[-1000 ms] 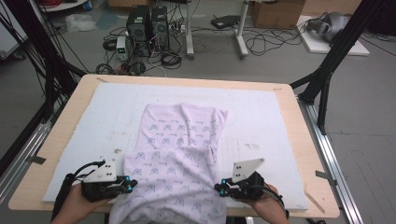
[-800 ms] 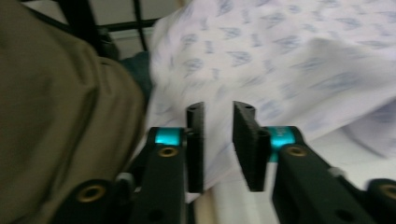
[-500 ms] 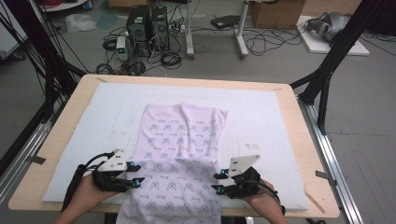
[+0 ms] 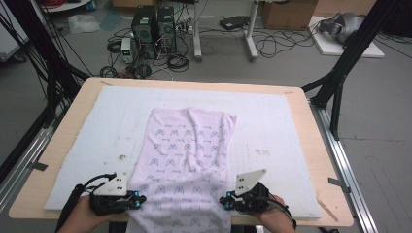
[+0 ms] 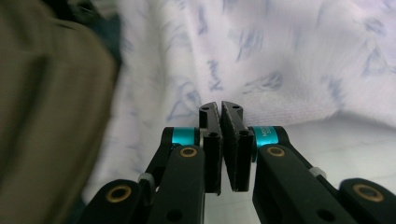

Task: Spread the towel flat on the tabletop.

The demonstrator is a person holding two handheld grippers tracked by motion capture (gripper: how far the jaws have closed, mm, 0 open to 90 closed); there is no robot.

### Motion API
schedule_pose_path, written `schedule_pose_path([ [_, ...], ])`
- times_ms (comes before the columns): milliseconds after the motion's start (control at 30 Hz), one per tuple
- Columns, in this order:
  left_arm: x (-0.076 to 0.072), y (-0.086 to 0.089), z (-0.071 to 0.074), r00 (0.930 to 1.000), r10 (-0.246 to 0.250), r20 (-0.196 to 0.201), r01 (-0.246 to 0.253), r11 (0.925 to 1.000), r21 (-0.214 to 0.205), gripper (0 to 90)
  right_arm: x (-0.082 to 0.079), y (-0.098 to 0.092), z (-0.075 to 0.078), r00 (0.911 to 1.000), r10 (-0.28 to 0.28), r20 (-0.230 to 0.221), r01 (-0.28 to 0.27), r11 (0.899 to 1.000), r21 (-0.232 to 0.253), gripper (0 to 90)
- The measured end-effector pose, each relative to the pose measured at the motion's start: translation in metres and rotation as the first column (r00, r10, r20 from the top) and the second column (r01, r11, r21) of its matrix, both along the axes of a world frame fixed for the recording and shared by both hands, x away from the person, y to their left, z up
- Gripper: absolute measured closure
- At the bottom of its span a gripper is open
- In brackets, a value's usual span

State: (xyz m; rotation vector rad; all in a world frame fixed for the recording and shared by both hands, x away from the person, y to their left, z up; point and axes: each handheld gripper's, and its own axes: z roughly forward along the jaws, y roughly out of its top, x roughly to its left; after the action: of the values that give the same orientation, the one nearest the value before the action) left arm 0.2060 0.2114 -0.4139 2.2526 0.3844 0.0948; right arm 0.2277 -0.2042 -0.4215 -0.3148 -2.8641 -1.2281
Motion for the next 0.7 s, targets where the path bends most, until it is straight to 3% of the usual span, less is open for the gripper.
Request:
schedule_pose_path([
  [33,-0.004,0.001,0.005,0.9999,-0.011,0.005,0.011,0.9996,-0.026,86.4,-0.006,-0.003,0.005,0.9999,0.013,-0.002,-0.013,1.0,0.021,85.9],
  [100,-0.005,0.004,0.013,0.9999,-0.009,0.007,0.009,0.998,-0.062,74.7,-0.013,-0.007,0.015,0.9998,0.008,0.018,-0.009,0.999,0.042,80.4],
  [200,0.005,0.004,0.016,0.9987,0.037,0.035,-0.034,0.9968,-0.072,66.5,-0.01,-0.014,0.025,0.998,-0.039,0.049,0.035,0.997,0.069,74.4],
  [333,0.034,-0.001,0.006,0.9916,0.111,0.065,-0.109,0.9933,-0.038,63.7,0.014,-0.014,0.021,0.992,-0.112,0.057,0.108,0.992,0.07,70.9],
  [400,0.05,-0.005,-0.003,0.9837,0.163,0.075,-0.163,0.9866,-0.01,62.9,0.028,-0.011,0.012,0.9878,-0.143,0.062,0.14,0.989,0.048,65.6],
  [500,0.071,-0.011,-0.015,0.9729,0.223,0.062,-0.225,0.9735,0.039,58.9,0.044,-0.005,-0.003,0.9846,-0.174,0.012,0.173,0.983,0.056,54.2],
  [533,0.076,-0.012,-0.019,0.973,0.226,0.046,-0.229,0.972,0.054,58.2,0.047,-0.003,-0.008,0.984,-0.178,-0.016,0.178,0.982,0.059,54.1],
  [567,0.08,-0.013,-0.022,0.9724,0.231,0.033,-0.233,0.9703,0.065,59.6,0.05,-0.001,-0.011,0.9848,-0.171,-0.031,0.172,0.984,0.047,55.2],
  [633,0.083,-0.013,-0.024,0.9743,0.224,0.023,-0.225,0.9724,0.061,68.9,0.051,0.005,-0.016,0.9889,-0.148,-0.016,0.147,0.989,-0.014,69.0],
  [667,0.084,-0.012,-0.024,0.9758,0.218,0.018,-0.219,0.9738,0.063,82.2,0.051,0.007,-0.017,0.9916,-0.129,0.0,0.129,0.991,-0.032,76.4],
  [700,0.083,-0.012,-0.024,0.9763,0.216,0.018,-0.217,0.9743,0.062,85.9,0.051,0.008,-0.017,0.9931,-0.118,0.0,0.118,0.993,-0.029,86.1],
])
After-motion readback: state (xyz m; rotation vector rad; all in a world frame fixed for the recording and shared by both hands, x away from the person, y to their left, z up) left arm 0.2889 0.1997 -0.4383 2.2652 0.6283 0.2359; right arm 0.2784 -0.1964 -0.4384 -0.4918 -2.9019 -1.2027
